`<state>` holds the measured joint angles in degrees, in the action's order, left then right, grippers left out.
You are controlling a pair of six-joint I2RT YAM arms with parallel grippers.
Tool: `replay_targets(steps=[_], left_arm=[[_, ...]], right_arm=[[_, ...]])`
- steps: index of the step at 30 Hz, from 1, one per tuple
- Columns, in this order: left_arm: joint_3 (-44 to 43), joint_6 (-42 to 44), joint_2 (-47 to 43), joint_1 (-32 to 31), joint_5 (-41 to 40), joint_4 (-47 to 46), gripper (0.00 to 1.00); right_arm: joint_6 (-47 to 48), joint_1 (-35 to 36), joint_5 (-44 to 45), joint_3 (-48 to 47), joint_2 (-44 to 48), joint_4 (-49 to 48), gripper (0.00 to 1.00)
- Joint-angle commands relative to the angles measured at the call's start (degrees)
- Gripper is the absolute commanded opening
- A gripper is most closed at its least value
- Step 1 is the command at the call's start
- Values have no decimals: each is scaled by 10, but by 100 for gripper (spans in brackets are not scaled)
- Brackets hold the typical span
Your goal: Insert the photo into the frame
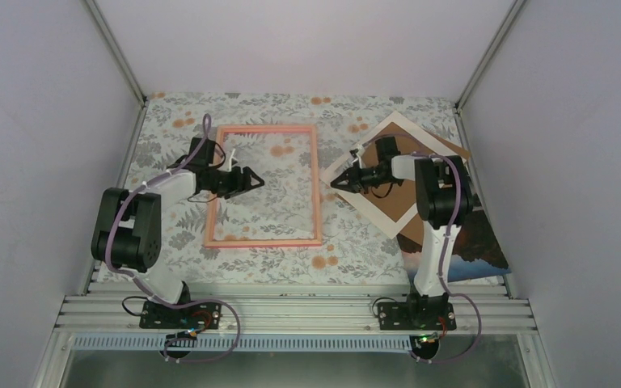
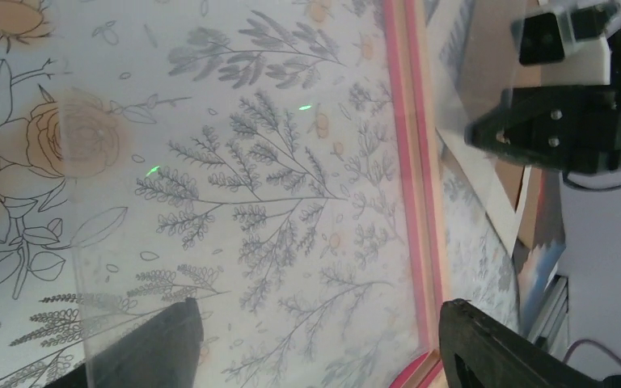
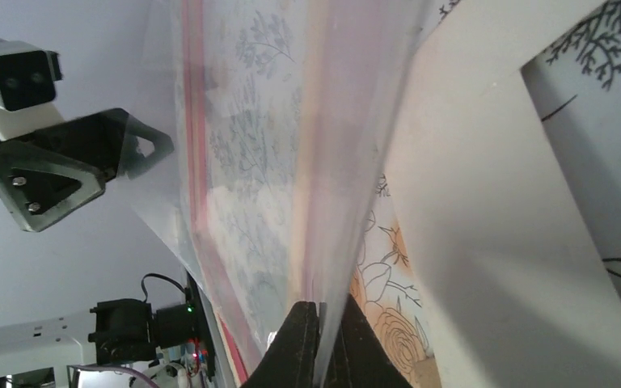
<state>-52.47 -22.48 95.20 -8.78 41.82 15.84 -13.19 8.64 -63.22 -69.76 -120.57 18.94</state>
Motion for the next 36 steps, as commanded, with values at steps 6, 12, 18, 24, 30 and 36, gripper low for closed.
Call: replay_targets(steps=[6,12,18,24,30,36], left_arm=[[-38,111,15,16,49,39,75],[-88,148,102,22,76,59,80],[-148,172,169,31,104,72,84],[-183,168,213,30,126,72,73],[-204,189,202,32,110,116,31],[-211,221,154,65,93,195,3]], right_arm=[[166,4,29,-70,-31,155,4],[243,-1,49,-109,-49,247,4],[297,-15,65,-124,-65,308,4],[304,-21,67,-131,-68,317,4],[262,-14,29,-125,-50,276,4],[161,28,-34,-127,-14,180,4]])
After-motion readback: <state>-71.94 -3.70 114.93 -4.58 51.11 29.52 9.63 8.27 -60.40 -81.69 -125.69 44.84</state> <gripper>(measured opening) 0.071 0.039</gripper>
